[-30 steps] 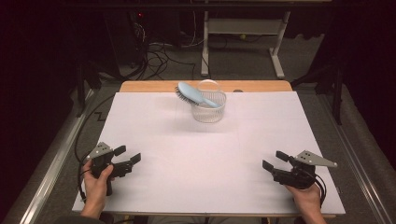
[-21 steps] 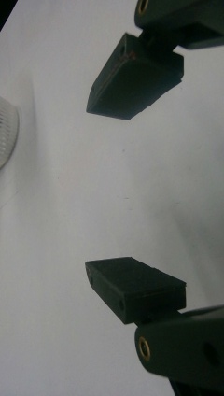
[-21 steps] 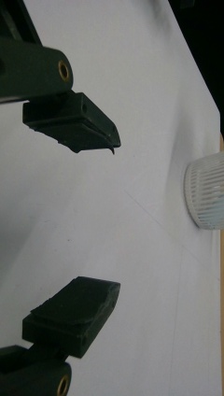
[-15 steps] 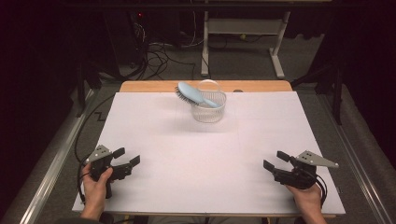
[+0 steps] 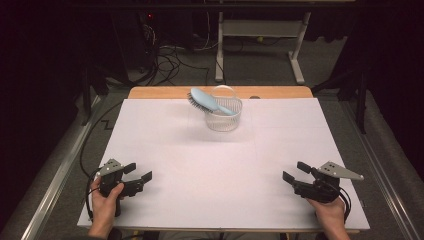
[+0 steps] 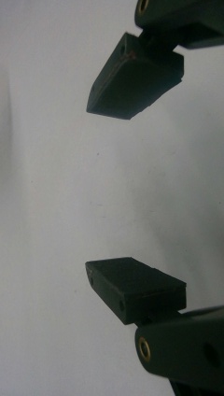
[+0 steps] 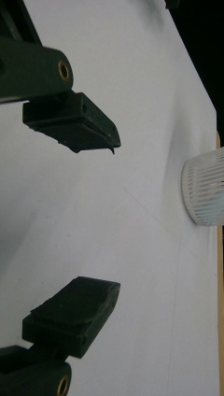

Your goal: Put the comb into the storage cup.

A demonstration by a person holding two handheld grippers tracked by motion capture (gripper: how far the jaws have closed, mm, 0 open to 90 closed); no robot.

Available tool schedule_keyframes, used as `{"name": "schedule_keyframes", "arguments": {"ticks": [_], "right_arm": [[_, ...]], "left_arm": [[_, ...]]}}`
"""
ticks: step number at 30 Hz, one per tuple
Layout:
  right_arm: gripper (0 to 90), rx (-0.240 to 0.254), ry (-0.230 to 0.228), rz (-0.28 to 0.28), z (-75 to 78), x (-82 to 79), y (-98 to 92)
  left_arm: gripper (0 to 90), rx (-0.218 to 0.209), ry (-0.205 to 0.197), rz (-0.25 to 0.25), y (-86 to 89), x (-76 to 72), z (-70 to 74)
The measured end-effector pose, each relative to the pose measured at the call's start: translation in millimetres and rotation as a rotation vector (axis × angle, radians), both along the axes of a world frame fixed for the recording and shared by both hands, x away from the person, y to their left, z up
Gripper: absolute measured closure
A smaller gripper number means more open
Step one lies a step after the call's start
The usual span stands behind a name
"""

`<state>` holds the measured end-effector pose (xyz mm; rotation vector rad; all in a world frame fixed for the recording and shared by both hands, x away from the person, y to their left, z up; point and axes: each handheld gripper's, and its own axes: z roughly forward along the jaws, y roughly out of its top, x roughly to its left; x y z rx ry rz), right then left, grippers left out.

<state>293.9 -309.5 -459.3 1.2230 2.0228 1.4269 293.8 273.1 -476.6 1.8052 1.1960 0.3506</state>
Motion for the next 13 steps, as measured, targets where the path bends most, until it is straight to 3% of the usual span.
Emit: {"name": "schedule_keyframes", "arguments": {"ticks": [13], "right_arm": [[26.9, 0.001, -0.006, -0.010, 0.5, -0.6, -1.3]], "left_arm": [[22.1, -0.029, -0.001, 0.009, 1.9, -1.5, 0.4]]}}
